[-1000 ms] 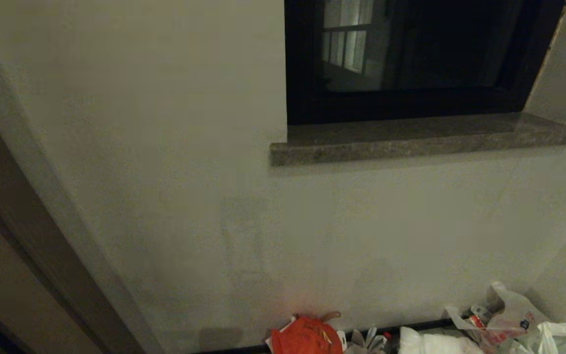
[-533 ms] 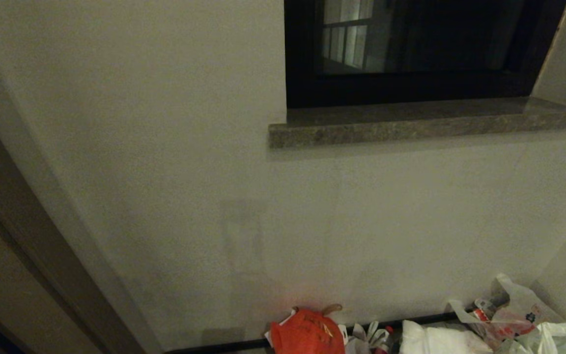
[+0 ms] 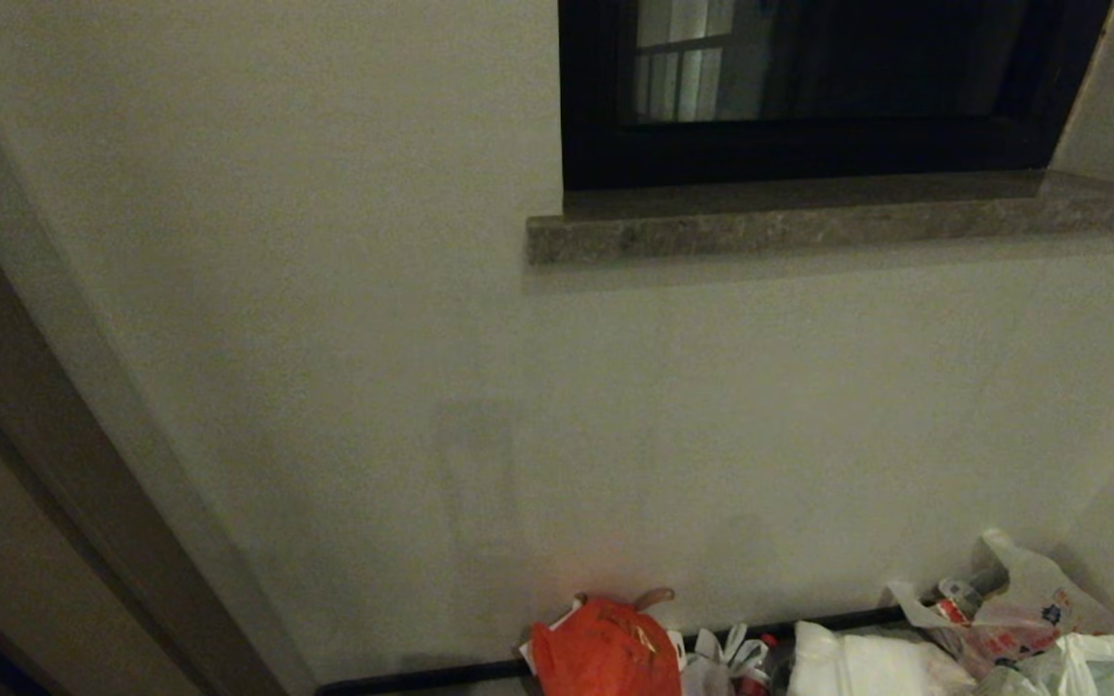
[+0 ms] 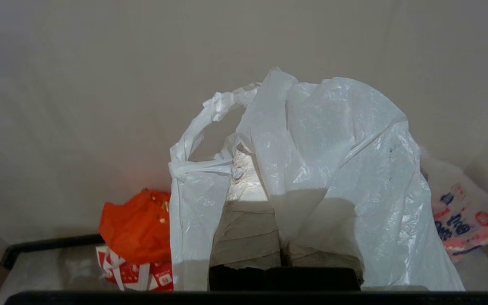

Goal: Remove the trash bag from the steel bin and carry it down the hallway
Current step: Put the trash bag at the door

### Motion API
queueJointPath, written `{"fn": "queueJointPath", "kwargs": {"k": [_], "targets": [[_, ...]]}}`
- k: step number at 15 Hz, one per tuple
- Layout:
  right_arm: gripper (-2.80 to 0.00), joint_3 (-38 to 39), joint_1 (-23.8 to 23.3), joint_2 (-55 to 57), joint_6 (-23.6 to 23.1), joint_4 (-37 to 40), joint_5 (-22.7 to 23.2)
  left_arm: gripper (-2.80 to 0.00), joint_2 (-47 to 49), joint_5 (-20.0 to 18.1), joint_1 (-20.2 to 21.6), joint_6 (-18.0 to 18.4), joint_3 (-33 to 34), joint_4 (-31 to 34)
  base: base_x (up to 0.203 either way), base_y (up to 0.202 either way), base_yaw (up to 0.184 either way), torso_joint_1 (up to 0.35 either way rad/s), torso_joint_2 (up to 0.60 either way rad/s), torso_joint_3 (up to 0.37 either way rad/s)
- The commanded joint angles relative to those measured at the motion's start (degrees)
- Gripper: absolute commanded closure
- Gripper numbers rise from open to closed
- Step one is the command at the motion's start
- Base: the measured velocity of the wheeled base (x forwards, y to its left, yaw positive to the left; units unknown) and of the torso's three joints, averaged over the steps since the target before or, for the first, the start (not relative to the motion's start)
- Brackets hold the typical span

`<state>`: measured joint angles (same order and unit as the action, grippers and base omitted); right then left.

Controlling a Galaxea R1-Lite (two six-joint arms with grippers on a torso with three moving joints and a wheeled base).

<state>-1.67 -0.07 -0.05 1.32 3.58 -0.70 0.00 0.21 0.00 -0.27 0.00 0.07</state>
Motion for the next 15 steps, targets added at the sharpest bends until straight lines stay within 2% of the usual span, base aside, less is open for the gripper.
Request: {"fn": "queueJointPath", "kwargs": {"k": [1,5,15], "targets": [[0.0,0.0,0.0,0.0,0.0,0.0,0.0,0.0,0.0,0.0,0.0,0.0,0.1,-0.1,0.0,0.0,0.0,-0.134,0.45,0.315],[0.0,0.0,0.1,0.0,0.0,0.0,0.0,0.0,0.0,0.0,0.0,-0.1,0.1,0.0,0.0,0.0,0.0,-0.064,0.25,0.186],[0.0,0.0,0.0,0.0,0.0,0.0,0.0,0.0,0.0,0.0,0.0,0.0,0.1,0.0,0.0,0.0,0.0,-0.002,0.01,0.007]]}}
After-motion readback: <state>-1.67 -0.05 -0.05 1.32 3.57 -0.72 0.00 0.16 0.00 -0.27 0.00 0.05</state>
